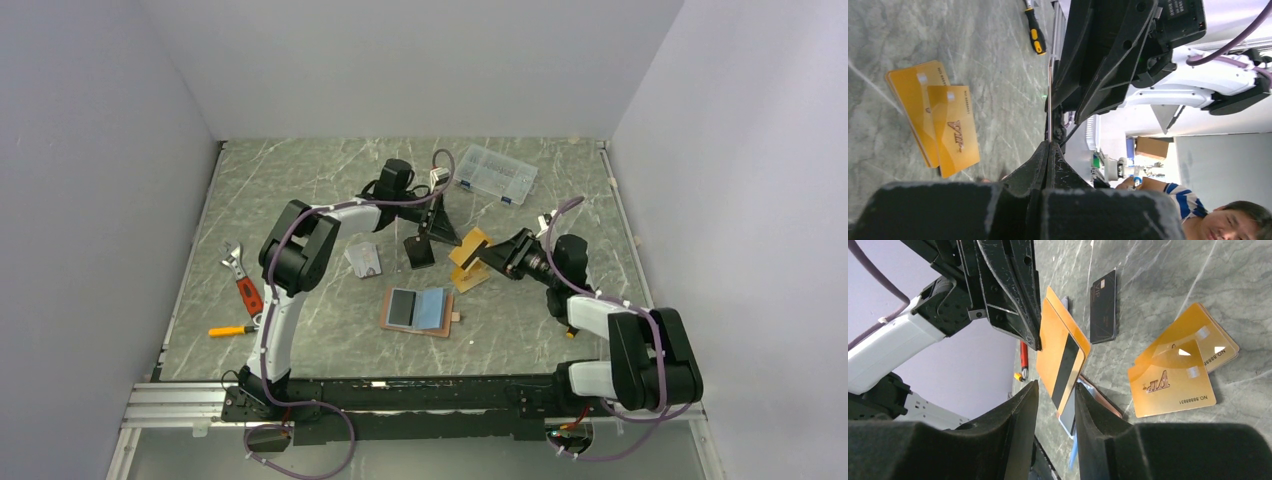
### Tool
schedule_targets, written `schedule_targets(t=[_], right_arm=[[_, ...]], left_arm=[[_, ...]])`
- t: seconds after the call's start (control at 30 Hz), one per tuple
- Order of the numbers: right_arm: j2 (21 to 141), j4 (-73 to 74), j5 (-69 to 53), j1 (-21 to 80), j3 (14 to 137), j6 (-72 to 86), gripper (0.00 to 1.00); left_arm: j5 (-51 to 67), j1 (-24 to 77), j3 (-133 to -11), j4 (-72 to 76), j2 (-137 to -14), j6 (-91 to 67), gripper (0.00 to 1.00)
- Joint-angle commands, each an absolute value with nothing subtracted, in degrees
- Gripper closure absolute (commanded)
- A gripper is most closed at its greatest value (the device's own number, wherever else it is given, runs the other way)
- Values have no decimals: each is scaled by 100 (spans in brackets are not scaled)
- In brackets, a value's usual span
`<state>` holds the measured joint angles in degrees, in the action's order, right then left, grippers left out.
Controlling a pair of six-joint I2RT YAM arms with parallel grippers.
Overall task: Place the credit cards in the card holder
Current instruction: Place the credit card in the storage box.
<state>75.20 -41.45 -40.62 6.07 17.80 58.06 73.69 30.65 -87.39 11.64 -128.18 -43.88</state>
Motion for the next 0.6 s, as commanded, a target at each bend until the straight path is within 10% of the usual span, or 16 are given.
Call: schedule_targets(t=[0.0, 0.57], right_arm=[[7209, -3959, -4026, 551, 1885, 5416, 65], [6898, -4306, -4428, 202, 2120, 5684, 64]], left_arm=[[7673, 3109, -8680, 2522, -12404, -5400, 100], [7615, 3100, -8529, 2628, -12140, -5385, 100]])
